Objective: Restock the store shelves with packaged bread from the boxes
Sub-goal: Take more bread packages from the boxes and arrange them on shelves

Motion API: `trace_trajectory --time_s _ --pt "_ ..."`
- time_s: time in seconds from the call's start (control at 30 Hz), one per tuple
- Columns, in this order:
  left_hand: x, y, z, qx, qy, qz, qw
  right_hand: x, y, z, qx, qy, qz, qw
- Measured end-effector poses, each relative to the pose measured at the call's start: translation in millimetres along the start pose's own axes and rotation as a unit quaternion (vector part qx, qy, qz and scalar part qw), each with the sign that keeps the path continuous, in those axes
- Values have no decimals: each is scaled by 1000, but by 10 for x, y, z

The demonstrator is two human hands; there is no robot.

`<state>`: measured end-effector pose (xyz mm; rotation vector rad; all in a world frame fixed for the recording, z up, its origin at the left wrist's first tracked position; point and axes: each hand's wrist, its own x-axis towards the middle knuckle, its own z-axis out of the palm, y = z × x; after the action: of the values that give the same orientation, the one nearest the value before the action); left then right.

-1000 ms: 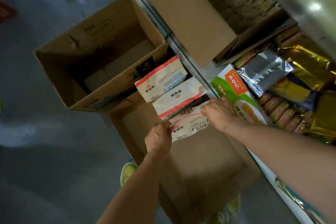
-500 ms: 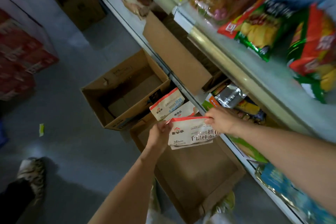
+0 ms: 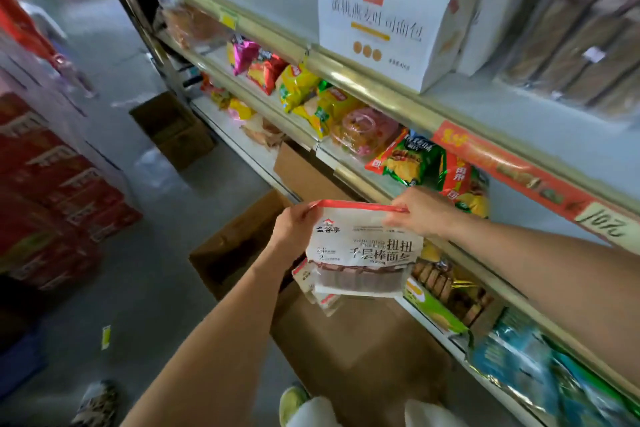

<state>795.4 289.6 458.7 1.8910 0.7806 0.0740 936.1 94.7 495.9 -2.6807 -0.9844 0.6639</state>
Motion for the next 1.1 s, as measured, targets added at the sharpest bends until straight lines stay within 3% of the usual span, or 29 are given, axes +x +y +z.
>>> trace_trajectory --time_s 0.2,0.33,0.53,0.73,1.1 --pt "-218 909 -412 25 -26 114 993 -574 -114 -685 160 109 9 981" --pt "-358 1482 -731 8 -52 184 981 -932 -149 -1011 365 180 28 913" --pt "-401 2194 -1033 6 -68 248 966 -1248 -373 -1337 501 229 36 834" --pt "-269 2667 -973 -37 -96 219 970 -1489 -467 -1786 393 336 59 854" --pt "-249 3553 -379 -66 -124 248 958 -1989 -82 -2467 328 393 103 853"
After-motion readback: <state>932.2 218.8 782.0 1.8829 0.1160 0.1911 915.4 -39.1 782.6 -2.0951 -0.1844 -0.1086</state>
